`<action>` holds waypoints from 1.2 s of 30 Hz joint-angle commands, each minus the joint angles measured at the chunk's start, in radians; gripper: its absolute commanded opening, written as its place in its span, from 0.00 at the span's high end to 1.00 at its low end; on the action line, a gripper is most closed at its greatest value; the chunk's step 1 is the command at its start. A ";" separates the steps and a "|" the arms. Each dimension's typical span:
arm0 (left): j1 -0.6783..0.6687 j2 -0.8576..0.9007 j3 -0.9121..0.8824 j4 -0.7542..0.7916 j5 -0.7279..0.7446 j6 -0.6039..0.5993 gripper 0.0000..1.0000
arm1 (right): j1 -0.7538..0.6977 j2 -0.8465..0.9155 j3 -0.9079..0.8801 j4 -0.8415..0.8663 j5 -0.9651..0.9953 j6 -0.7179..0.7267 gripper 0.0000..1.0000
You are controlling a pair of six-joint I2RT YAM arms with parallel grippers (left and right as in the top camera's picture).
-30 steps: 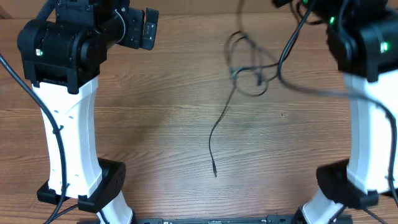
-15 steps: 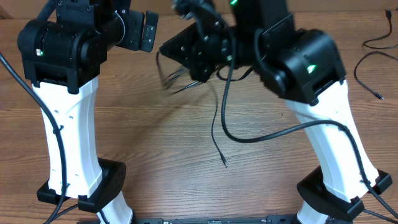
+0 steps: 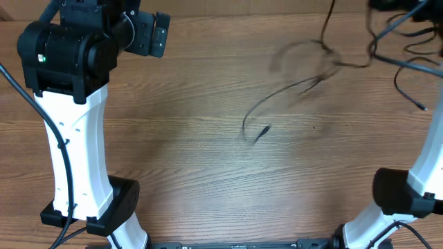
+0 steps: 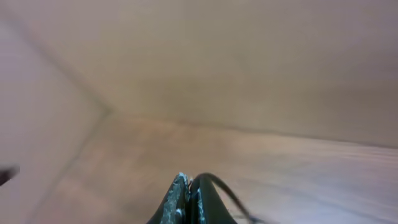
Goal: Untangle cables
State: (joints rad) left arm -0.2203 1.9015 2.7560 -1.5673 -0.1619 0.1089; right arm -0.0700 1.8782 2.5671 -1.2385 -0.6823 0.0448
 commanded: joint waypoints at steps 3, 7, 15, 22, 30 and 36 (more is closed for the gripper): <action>0.006 0.008 0.013 0.023 0.107 0.019 0.00 | 0.382 -0.050 0.014 -0.002 0.059 -0.062 0.96; 0.006 0.008 0.013 0.019 0.100 0.027 0.00 | 0.590 -0.054 0.014 -0.005 0.295 -0.081 0.96; 0.006 0.008 0.013 0.017 0.101 0.052 0.00 | 0.495 -0.065 0.013 -0.067 0.409 -0.098 0.96; 0.006 0.008 0.013 0.019 0.199 0.064 0.00 | 0.497 -0.065 0.014 -0.066 0.341 -0.107 0.96; 0.005 0.084 -0.012 0.003 0.585 0.195 0.00 | 0.478 -0.099 0.014 -0.061 0.430 -0.132 0.96; -0.003 0.267 -0.016 -0.122 0.560 0.590 0.13 | 0.478 -0.167 0.014 -0.061 0.537 -0.159 0.96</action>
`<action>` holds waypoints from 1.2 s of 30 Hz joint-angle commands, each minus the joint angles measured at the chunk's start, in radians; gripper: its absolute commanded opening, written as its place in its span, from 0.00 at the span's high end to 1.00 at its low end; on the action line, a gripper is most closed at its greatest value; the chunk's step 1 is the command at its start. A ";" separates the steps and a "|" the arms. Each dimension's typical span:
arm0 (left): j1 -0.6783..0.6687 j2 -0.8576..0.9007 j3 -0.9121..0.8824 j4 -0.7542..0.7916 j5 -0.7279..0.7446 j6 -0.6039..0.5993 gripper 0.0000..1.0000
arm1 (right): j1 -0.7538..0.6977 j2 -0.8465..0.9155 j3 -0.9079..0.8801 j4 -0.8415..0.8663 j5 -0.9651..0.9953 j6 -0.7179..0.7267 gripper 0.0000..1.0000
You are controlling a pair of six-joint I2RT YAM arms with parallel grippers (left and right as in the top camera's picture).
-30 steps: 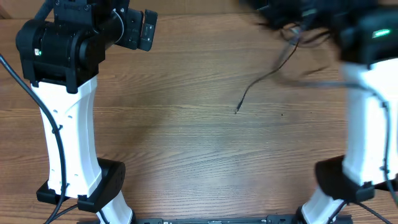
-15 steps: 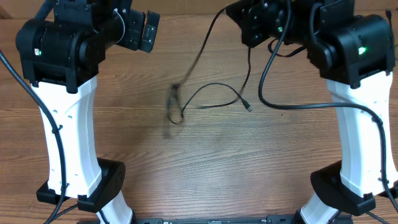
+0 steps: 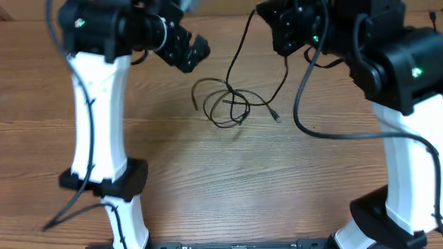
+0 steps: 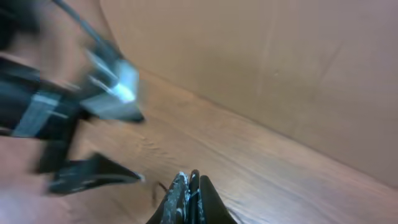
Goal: Untangle cables
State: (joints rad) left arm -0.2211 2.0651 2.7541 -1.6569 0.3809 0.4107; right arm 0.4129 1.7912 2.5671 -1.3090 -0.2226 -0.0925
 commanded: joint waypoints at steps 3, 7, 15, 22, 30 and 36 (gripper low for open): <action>0.012 0.179 -0.015 -0.032 0.002 0.422 0.24 | -0.005 -0.111 0.014 0.004 0.126 -0.022 0.96; 0.012 0.254 -0.015 -0.032 0.064 0.441 0.20 | -0.033 -0.156 0.014 0.027 0.151 -0.021 0.96; -0.026 0.291 -0.016 -0.024 0.365 0.510 0.14 | -0.038 -0.244 0.014 0.105 0.152 -0.021 0.96; -0.030 0.301 -0.016 0.078 0.730 0.307 0.00 | -0.044 -0.291 0.014 0.134 0.155 -0.021 0.96; -0.076 0.304 -0.037 0.076 0.763 0.346 0.00 | -0.044 -0.306 0.014 0.135 0.155 -0.021 0.96; -0.116 0.304 -0.045 0.101 0.718 0.360 0.96 | -0.044 -0.306 0.014 0.133 0.155 -0.021 0.96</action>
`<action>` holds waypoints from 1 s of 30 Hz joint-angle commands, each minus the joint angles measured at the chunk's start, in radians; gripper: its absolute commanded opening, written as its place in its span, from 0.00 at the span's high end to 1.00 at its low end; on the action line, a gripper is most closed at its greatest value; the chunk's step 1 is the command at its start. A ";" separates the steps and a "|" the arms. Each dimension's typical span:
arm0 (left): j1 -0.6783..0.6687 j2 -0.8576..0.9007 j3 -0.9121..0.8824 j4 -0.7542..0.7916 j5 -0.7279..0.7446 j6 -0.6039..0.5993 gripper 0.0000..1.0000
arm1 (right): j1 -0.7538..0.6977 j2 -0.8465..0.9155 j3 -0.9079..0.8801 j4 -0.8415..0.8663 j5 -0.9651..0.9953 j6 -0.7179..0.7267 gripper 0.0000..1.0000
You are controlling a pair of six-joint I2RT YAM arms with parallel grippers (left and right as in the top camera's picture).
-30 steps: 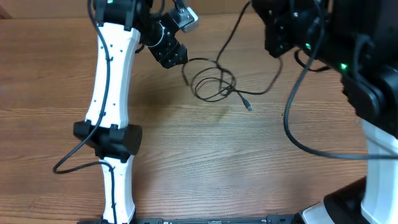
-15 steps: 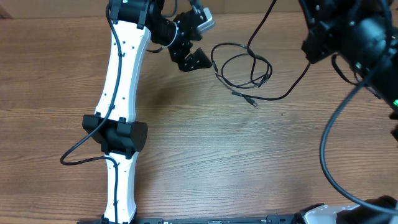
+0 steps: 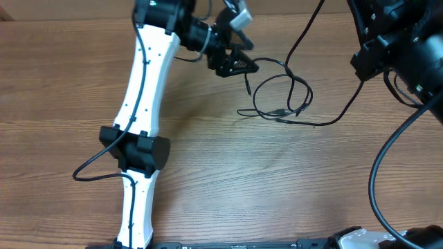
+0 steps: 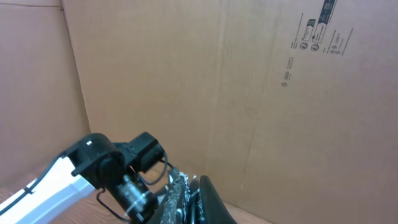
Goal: Untangle cables
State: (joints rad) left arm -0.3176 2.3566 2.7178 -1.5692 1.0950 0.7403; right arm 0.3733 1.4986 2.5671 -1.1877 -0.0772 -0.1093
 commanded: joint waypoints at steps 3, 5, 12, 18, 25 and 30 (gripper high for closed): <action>-0.016 0.012 -0.008 0.018 0.005 0.026 0.96 | -0.005 -0.013 0.014 0.001 0.035 -0.005 0.96; 0.015 0.001 0.003 0.021 0.003 -0.018 0.96 | -0.005 -0.010 0.013 -0.016 0.086 -0.005 0.96; 0.296 -0.086 0.181 0.033 -0.238 -0.410 0.96 | -0.024 0.000 0.013 -0.040 0.155 -0.005 0.96; 0.667 -0.178 0.240 -0.062 -0.225 -0.506 0.96 | -0.177 0.008 0.013 -0.072 0.116 -0.004 0.96; 0.845 -0.188 0.237 -0.120 -0.202 -0.500 0.96 | -0.377 0.043 0.013 -0.085 0.040 -0.010 0.96; 0.841 -0.191 0.237 -0.120 -0.264 -0.492 0.96 | -0.610 0.063 0.013 -0.066 0.000 -0.018 0.96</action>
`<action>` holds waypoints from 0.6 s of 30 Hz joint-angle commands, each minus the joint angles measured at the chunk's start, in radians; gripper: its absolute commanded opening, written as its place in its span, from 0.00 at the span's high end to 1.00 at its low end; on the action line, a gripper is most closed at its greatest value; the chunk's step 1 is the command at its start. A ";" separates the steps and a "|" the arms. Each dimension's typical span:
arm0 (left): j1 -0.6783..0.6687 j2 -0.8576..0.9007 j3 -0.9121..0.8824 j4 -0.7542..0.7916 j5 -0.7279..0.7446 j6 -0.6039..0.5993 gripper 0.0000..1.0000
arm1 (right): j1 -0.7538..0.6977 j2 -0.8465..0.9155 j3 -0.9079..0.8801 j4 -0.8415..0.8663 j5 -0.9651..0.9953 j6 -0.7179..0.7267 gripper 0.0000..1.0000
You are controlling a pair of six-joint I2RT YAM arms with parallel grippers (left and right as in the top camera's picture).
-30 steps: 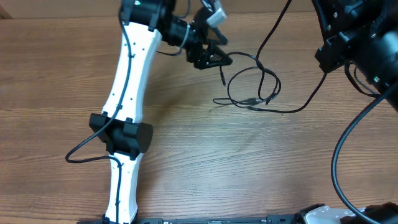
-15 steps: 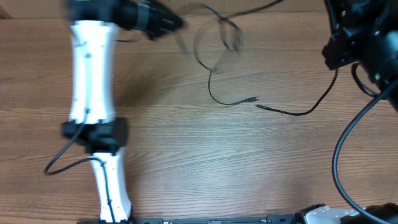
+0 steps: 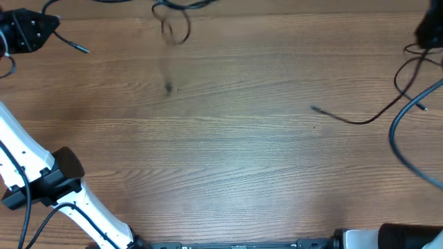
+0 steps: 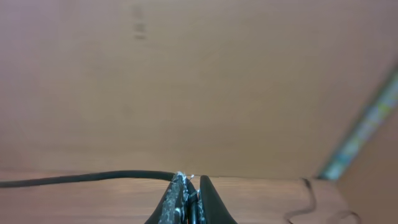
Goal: Untangle cables
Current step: 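Drop the cable onto the table with the left gripper, then reach the right gripper down to grasp the cable loop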
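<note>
One black cable (image 3: 360,120) trails over the table's right side, its free plug end near the middle, and rises toward my right gripper (image 3: 430,30) at the far right edge. In the right wrist view my right gripper (image 4: 190,182) is shut on this cable (image 4: 93,178), which runs off to the left. My left gripper (image 3: 31,30) is at the far left corner, and a short cable tail (image 3: 73,46) pokes out of it. A blurred cable loop (image 3: 173,24) hangs at the top edge, apart from the right cable.
The left arm's white links and base (image 3: 48,180) stand at the front left. Robot wiring (image 3: 408,131) loops along the right edge. A cardboard wall (image 4: 199,81) fills the right wrist view behind the wooden table (image 3: 221,166).
The left gripper went from the tangle at centre back to the far left corner, taking a cable along. The knot of loops is gone; one cable now trails at the right.
First the right gripper held the tangled cables up at the back right, with the left arm at the left. Then both grippers stood over the tangle at centre back, and the left one reached into it. Now the arms are far apart with the cables separated.
</note>
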State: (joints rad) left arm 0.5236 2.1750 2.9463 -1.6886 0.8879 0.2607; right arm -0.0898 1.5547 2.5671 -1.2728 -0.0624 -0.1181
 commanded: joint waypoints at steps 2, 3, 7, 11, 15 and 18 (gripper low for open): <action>0.000 -0.009 0.008 -0.001 -0.082 -0.013 0.96 | -0.299 0.019 0.013 0.039 -0.143 -0.010 0.96; -0.001 -0.010 0.008 -0.001 -0.083 -0.013 0.96 | -0.346 0.020 0.013 0.040 -0.196 -0.010 0.96; -0.030 -0.010 0.008 -0.001 -0.087 0.004 0.96 | -0.410 0.024 0.012 0.072 -0.254 -0.010 0.96; -0.099 -0.010 0.008 -0.001 -0.096 0.035 0.96 | -0.387 0.028 0.013 0.071 -0.345 0.018 0.96; -0.187 -0.010 0.008 0.000 -0.179 0.041 0.96 | -0.347 0.028 0.013 0.040 -0.446 0.043 0.96; -0.259 -0.010 0.008 0.009 -0.207 0.054 0.96 | -0.267 0.034 0.006 -0.063 -0.545 0.044 0.66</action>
State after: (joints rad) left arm 0.3202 2.1750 2.9459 -1.6894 0.7303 0.2798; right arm -0.4156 1.5841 2.5675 -1.2957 -0.4759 -0.0860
